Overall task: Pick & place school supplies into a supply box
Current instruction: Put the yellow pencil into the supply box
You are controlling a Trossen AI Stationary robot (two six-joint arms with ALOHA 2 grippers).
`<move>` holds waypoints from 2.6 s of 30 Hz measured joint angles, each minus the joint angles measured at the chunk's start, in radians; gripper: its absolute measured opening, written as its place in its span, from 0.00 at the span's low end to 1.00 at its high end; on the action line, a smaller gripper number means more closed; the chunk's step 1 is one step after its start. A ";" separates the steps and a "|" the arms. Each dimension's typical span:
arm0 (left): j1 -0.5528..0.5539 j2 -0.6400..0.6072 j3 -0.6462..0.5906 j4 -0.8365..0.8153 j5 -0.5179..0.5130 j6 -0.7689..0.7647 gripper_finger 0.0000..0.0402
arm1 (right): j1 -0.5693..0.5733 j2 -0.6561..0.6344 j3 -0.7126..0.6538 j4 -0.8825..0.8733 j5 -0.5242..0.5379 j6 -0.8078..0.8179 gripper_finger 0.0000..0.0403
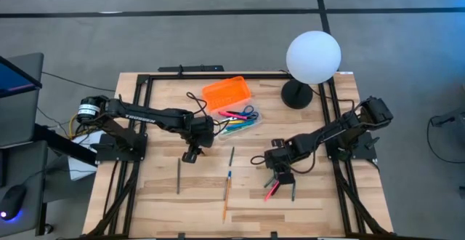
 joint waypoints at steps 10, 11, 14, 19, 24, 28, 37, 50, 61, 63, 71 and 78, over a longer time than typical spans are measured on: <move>0.000 0.000 0.000 0.007 0.000 0.003 0.34 | -0.020 0.000 0.000 -0.008 0.009 -0.029 0.04; 0.000 0.000 0.000 0.007 0.001 0.003 0.34 | -0.021 -0.001 0.000 -0.008 0.011 -0.034 0.02; 0.000 0.000 0.000 0.007 0.001 0.005 0.34 | -0.023 -0.001 0.000 -0.008 0.018 -0.037 0.02; 0.000 0.000 0.000 0.007 -0.001 0.011 0.34 | -0.023 -0.001 0.000 -0.009 0.021 -0.040 0.04; 0.000 0.000 0.000 0.007 -0.001 0.012 0.34 | -0.023 -0.001 0.002 -0.010 0.022 -0.081 0.01; 0.000 0.000 0.000 0.007 -0.001 0.012 0.34 | -0.023 0.001 0.012 -0.020 0.026 -0.089 0.01; 0.000 0.000 0.000 0.007 -0.006 0.012 0.34 | -0.023 0.006 0.039 -0.024 0.059 -0.144 0.00; 0.000 0.000 0.000 -0.053 -0.424 -0.059 0.34 | -0.032 0.011 0.078 -0.004 0.211 -0.212 0.00; 0.000 0.000 0.000 -0.141 -0.423 -0.143 0.34 | -0.050 0.008 0.092 -0.008 0.261 -0.225 0.00; 0.000 0.000 0.000 -0.159 -0.432 -0.169 0.34 | -0.053 0.007 0.106 -0.009 0.265 -0.246 0.00; 0.000 0.000 0.000 -0.218 -0.496 -0.243 0.34 | -0.085 0.006 0.217 -0.012 0.336 -0.324 0.00; 0.000 0.000 0.000 -0.270 -0.517 -0.324 0.34 | -0.178 0.005 0.316 0.010 0.391 -0.376 0.00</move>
